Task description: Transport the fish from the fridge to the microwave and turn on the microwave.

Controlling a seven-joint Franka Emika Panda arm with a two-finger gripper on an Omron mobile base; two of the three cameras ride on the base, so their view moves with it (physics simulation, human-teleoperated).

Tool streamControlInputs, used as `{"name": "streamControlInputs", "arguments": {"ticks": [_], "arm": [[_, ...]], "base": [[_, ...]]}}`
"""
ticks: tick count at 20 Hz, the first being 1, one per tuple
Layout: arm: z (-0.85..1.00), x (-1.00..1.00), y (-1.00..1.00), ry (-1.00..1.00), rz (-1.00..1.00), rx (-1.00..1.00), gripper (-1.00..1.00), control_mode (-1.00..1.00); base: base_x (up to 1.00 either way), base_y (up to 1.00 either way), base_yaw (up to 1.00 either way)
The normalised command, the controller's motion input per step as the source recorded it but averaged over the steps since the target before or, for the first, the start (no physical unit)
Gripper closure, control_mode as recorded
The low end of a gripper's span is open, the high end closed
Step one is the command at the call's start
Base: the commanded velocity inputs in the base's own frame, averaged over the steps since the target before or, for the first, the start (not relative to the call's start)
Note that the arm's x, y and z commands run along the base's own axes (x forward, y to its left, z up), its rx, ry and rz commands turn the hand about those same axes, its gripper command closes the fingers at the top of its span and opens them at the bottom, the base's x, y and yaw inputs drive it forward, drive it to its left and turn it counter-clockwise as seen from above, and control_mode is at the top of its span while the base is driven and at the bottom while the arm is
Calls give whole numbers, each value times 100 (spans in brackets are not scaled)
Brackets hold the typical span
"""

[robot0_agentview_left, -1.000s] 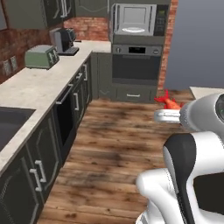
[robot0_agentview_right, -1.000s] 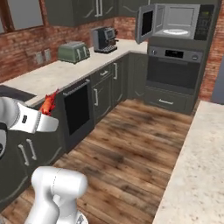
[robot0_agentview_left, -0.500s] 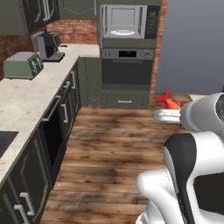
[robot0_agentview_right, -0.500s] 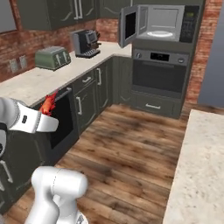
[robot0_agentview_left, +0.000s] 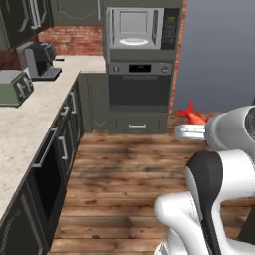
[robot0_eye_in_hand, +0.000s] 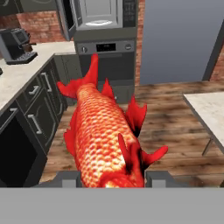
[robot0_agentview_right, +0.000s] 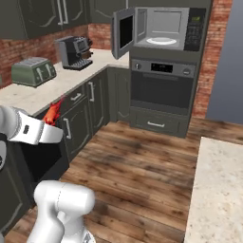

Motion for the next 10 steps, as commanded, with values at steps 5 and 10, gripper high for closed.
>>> {"name": "streamControlInputs", "arguments": {"ticks": [5,10], "arm": [[0,0,0,0,0,0,100,100],[0,0,0,0,0,0,100,100]], "base": [[86,2,-3],[78,0,0]]}}
